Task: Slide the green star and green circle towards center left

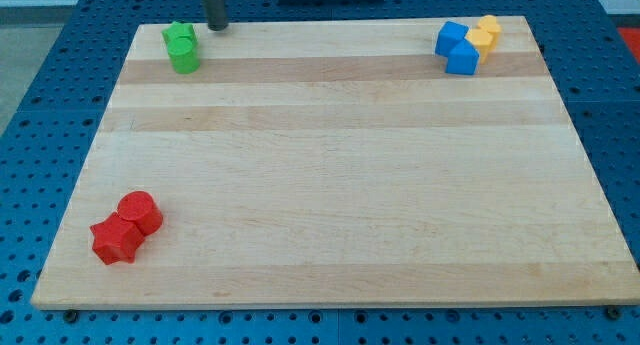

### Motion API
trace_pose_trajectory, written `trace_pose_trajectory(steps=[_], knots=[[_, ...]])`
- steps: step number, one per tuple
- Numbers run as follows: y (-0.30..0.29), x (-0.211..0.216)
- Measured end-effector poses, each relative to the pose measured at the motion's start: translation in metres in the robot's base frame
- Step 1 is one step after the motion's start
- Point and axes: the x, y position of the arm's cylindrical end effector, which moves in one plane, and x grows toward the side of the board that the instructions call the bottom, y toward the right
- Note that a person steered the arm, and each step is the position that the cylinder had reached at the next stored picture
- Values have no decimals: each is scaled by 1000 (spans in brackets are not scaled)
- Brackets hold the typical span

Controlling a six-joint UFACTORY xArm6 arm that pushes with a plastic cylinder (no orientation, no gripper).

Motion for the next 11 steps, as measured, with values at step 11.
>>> trace_pose_trajectory(steps=[11], knots=[[-49, 68]])
